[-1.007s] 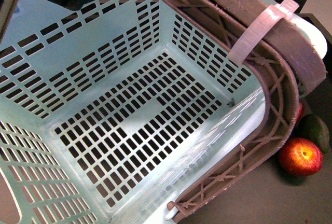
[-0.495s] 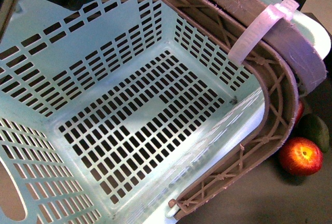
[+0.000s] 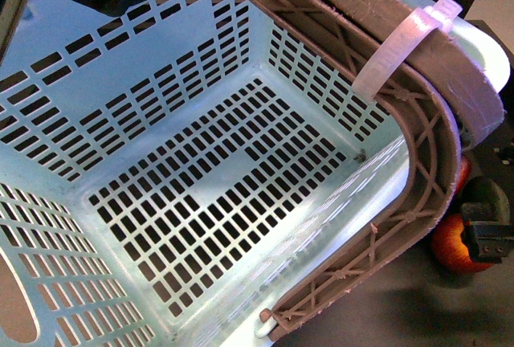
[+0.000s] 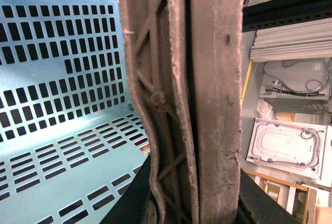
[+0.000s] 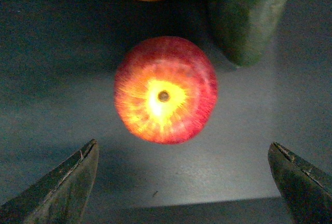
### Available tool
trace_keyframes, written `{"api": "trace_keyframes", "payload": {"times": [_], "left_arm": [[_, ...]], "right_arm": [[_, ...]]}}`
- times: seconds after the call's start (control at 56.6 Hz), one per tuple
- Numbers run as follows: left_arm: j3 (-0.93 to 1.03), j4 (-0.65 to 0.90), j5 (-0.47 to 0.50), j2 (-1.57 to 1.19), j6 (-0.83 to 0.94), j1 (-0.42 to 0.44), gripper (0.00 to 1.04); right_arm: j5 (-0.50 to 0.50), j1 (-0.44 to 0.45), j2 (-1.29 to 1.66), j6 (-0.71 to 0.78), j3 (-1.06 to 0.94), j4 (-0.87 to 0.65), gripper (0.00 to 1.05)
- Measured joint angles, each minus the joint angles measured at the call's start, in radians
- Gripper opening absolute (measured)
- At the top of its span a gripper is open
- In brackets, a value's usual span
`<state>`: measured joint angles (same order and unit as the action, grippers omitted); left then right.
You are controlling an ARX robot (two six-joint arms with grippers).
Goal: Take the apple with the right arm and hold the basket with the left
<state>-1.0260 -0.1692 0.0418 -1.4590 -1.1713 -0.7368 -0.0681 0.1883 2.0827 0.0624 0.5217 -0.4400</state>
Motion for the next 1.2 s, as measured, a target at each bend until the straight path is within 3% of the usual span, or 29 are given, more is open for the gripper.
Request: {"api": "trace_keyframes", "payload": {"times": [0.23,0.813,0.972,1.201], "left_arm": [[0.0,0.0,0.0,0.0,0.0,0.0,0.19],[0.0,0.0,0.0,0.0,0.0,0.0,0.19],[0.0,0.0,0.0,0.0,0.0,0.0,0.19],[0.0,0.0,0.0,0.0,0.0,0.0,0.19]], "right_arm": [[0.001,-0.041,0.153,-0.006,0.116,0.035,0.96],[-0.016,-0.011,0.28,-0.031,0.237,0.063,0.96],[-0.013,-0.005,0.286,-0.035,0.234,0.053,0.8],[0.01,0.01,0.254,-0.021,0.185,0.024,0.74]]}}
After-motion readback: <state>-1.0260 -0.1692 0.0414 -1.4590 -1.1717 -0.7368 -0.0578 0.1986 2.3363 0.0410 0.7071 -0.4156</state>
